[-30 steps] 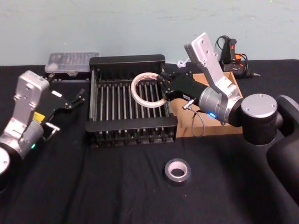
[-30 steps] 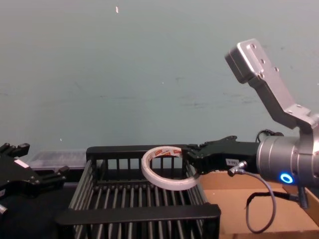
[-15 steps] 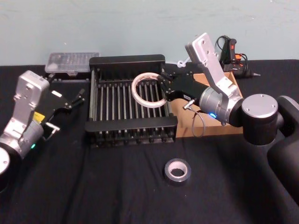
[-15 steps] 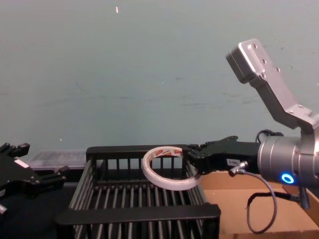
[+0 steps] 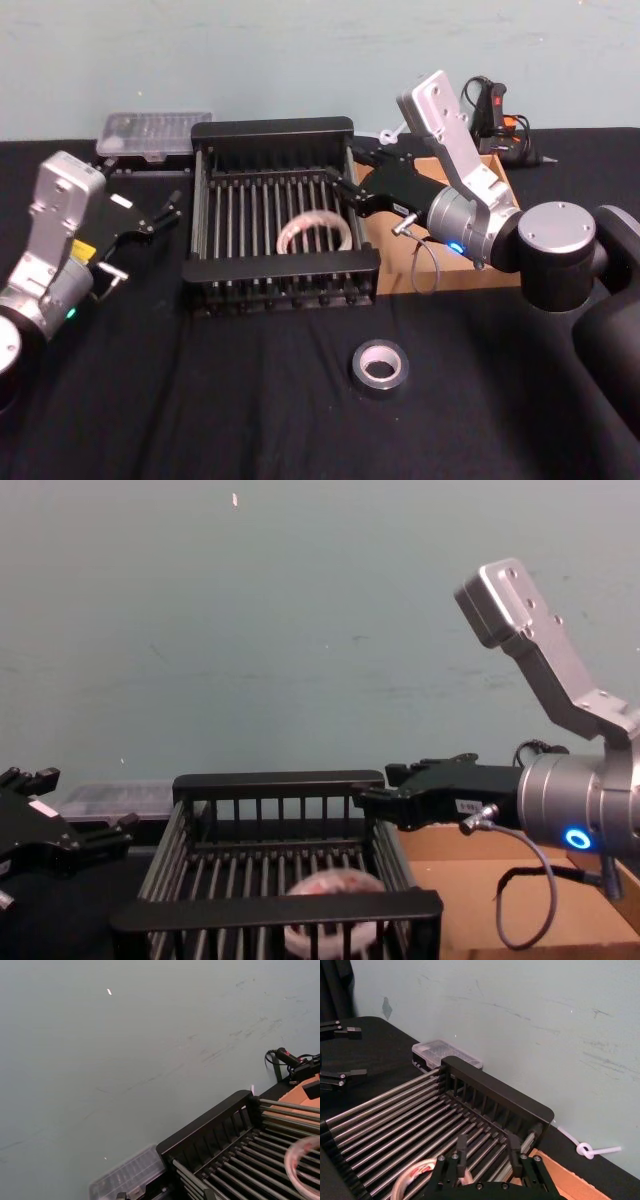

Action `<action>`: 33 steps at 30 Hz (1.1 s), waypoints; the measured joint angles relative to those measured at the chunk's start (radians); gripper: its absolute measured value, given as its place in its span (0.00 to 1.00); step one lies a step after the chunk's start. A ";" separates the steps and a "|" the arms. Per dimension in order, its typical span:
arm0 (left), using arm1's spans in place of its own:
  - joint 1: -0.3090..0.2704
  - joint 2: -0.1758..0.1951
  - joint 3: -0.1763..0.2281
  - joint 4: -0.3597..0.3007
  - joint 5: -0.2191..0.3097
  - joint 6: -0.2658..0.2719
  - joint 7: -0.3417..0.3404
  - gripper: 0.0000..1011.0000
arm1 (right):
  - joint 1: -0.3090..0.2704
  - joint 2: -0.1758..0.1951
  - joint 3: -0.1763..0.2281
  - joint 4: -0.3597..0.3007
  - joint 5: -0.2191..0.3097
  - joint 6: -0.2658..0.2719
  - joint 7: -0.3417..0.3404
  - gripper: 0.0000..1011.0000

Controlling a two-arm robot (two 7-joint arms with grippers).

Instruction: Pick up the white tape and place it into the black box , Pick up the silver tape and place it into the brown box.

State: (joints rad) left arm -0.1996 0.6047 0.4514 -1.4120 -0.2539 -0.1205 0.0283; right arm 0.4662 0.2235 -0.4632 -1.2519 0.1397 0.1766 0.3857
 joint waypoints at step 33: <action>0.000 0.000 0.000 0.000 0.000 0.000 0.000 0.99 | -0.025 0.020 0.010 -0.052 -0.003 0.011 -0.001 0.99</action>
State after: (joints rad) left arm -0.1995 0.6047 0.4514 -1.4120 -0.2539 -0.1205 0.0283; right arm 0.4415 0.2434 -0.4535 -1.3038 0.1371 0.1878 0.3844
